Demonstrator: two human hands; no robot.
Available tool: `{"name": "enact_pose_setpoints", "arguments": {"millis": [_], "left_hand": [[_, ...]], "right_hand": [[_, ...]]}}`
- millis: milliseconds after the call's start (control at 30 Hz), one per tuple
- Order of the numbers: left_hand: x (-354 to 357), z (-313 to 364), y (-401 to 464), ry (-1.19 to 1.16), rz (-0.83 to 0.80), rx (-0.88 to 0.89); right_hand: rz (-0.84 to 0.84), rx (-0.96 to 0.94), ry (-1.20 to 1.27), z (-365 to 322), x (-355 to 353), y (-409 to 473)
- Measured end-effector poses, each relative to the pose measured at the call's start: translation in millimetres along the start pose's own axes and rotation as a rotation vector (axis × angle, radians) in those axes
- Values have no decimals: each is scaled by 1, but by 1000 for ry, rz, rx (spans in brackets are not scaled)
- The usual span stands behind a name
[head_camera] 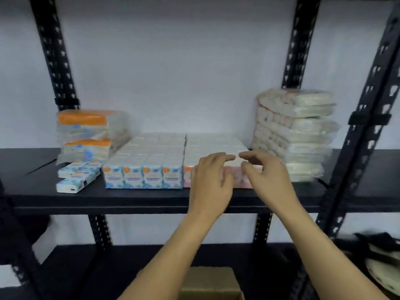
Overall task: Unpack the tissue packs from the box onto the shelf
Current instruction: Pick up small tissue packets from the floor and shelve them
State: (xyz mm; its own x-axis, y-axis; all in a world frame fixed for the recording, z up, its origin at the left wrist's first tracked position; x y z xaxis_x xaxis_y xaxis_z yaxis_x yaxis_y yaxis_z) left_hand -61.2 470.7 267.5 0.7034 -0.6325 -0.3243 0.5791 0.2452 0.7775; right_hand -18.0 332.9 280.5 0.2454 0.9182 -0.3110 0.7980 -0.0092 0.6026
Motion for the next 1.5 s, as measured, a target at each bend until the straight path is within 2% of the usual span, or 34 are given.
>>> {"name": "enact_pose_setpoints", "arguments": {"millis": [200,400,467,600,767,1167,1500], "left_hand": [[147,33,-79,-153,-204,-74],[235,76,-154,-179,-341,12],[268,78,-186,-217,-478,-54],[346,44,-272,-97,-950,-294],[397,-17,-356,158,-1223,-358],[461,-109,-458,354,-1497,-240],[499,-133,-507,284,-1527,-165]], "right_hand": [[158,210,-148,141,-131,-60],[214,487,-296,279,-203,-150],[216,584,-330,319,-214,-183],[120,799,-388,399,-211,-251],[15,1021,-470,487,-195,-325],[-317,1290,-735,632,-144,-427],[-478,1096,-824,686,-103,-433]]}}
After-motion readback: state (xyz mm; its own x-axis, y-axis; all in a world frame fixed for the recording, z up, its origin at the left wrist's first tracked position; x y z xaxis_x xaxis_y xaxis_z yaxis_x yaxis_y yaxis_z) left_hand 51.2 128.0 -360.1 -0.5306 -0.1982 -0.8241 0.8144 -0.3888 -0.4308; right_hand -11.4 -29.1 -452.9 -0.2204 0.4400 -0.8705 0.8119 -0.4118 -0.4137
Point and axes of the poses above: each hand's wrist, its own y-axis towards the middle knuckle, its own x-axis out of the palm, z = x × y, the point moved 7 cm from there along y, towards the middle knuckle, and after that the axes turned 10 degrees about z, right-handed, at the moved point
